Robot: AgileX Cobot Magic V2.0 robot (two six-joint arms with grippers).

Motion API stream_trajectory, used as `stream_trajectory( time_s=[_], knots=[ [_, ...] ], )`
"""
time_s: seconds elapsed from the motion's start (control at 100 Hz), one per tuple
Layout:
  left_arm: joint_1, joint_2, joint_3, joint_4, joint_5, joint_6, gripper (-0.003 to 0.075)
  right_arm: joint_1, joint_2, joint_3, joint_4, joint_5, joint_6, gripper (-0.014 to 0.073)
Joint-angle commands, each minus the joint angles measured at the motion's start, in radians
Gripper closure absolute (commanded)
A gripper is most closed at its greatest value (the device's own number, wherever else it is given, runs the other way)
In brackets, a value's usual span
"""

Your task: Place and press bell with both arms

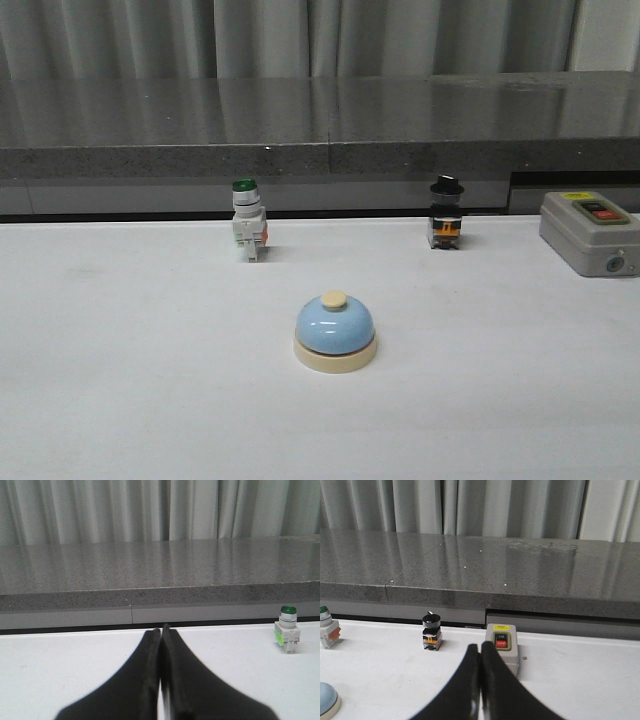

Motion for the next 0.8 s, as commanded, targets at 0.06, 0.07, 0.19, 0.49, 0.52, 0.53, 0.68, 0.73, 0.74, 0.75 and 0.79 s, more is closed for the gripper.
stream_trajectory(
  time_s=[0.06,0.07,0.19,0.49,0.52,0.53,0.68,0.73,0.74,0.75,0.79],
  knots=[
    [0.001,-0.028,0.040,-0.014,-0.085,-0.010,0.0741,0.002,-0.031,0.076,-0.008,-0.179,-0.004,0.0654],
    [0.001,-0.028,0.040,-0.014,-0.085,-0.010,0.0741,0.002,-0.031,0.080,-0.008,-0.184,-0.004,0.0654],
    [0.001,-0.028,0.040,-0.014,-0.085,-0.010,0.0741,0.002,-0.031,0.133,-0.008,-0.233,-0.004,0.0654],
    [0.001,-0.028,0.040,-0.014,-0.085,-0.010,0.0741,0.002,-0.031,0.131,-0.008,-0.226,-0.004,0.0654],
    [0.001,-0.028,0.040,-0.014,-0.085,-0.010,0.0741,0.002,-0.031,0.131,-0.008,-0.226,-0.004,0.0654],
    [0.001,-0.028,0.040,-0.014,-0.085,-0.010,0.0741,0.002,-0.031,0.131,-0.008,-0.226,-0.004,0.0654],
    [0.001,-0.028,0.040,-0.014,-0.085,-0.010,0.0741,0.002,-0.031,0.131,-0.008,-0.226,-0.004,0.0654],
    [0.001,-0.028,0.040,-0.014,-0.085,-0.010,0.0741,0.002,-0.031,0.131,-0.008,-0.226,-0.004,0.0654],
    [0.001,-0.028,0.040,-0.014,-0.085,-0.010,0.0741,0.002,-0.031,0.131,-0.008,-0.226,-0.004,0.0654],
    [0.001,-0.028,0.040,-0.014,-0.085,-0.010,0.0741,0.002,-0.031,0.131,-0.008,-0.226,-0.004,0.0654],
    [0.001,-0.028,0.040,-0.014,-0.085,-0.010,0.0741,0.002,-0.031,0.131,-0.008,-0.226,-0.004,0.0654]
  ],
)
